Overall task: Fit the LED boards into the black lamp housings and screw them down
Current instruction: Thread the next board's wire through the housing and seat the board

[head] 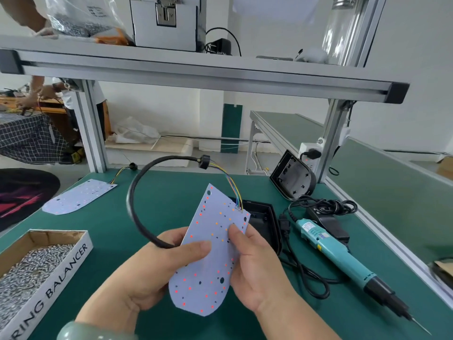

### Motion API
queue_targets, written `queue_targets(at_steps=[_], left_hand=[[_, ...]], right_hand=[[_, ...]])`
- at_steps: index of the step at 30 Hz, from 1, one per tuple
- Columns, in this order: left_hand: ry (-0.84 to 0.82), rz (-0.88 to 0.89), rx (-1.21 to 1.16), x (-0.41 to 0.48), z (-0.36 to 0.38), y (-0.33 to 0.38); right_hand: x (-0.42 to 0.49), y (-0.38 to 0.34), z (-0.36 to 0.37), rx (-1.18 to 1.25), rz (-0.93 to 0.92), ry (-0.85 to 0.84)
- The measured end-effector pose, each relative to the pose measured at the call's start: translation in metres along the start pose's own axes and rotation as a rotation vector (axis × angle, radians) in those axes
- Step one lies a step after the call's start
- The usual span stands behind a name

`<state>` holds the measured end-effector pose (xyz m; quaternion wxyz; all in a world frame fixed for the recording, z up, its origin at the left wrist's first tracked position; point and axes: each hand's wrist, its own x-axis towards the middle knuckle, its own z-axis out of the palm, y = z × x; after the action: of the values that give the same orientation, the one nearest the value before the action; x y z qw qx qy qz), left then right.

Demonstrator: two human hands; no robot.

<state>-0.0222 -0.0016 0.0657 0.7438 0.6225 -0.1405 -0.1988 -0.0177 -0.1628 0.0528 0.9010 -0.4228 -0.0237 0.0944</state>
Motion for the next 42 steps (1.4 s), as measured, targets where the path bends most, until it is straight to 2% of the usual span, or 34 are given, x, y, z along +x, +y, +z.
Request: queue_targets(at_steps=[3,7,9,11,13,15,17,19,21,24,29,33,37,42], left_hand=[[-0.009,0.02,0.048,-0.003,0.0,0.001],[0.291,0.037,0.085,0.002,0.0,0.001],[0.433,0.075,0.054,0.005,-0.002,0.001],[0.547,0.137,-0.028,0.007,-0.007,0.002],[0.626,0.211,-0.112,0.008,-0.012,0.003],[0.687,0.296,-0.205,0.01,-0.016,0.004],[0.694,0.375,-0.267,0.011,-0.018,0.004],[0.674,0.439,-0.288,0.011,-0.018,0.005],[0.668,0.507,-0.303,0.009,-0.018,0.006],[0.661,0.606,-0.349,0.008,-0.02,0.008],[0.574,0.631,-0.44,0.013,-0.017,0.005],[0.49,0.501,-0.453,0.017,-0.011,-0.003],[0.501,0.352,-0.411,0.02,-0.012,-0.01],[0.539,0.363,-0.393,0.021,-0.016,-0.012]], right_hand=[[0.004,0.002,-0.001,-0.038,-0.016,0.028],[0.006,-0.001,-0.001,-0.208,-0.095,0.05],[0.008,-0.009,-0.008,-0.506,-0.234,0.179],[0.012,-0.025,-0.023,-0.914,-0.443,0.43],[0.014,-0.04,-0.043,-1.3,-0.514,0.644],[0.016,-0.049,-0.06,-1.51,-0.257,0.697],[0.019,-0.045,-0.067,-1.675,0.079,0.63],[0.023,-0.04,-0.069,-1.819,0.157,0.592],[0.026,-0.04,-0.07,-1.786,0.06,0.654],[0.025,-0.045,-0.076,-1.473,-0.089,0.752],[0.024,-0.046,-0.08,-1.146,-0.096,0.727],[0.025,-0.042,-0.081,-1.078,-0.182,0.73],[0.026,-0.041,-0.082,-1.057,-0.269,0.769],[0.025,-0.043,-0.086,-1.038,-0.366,0.775]])
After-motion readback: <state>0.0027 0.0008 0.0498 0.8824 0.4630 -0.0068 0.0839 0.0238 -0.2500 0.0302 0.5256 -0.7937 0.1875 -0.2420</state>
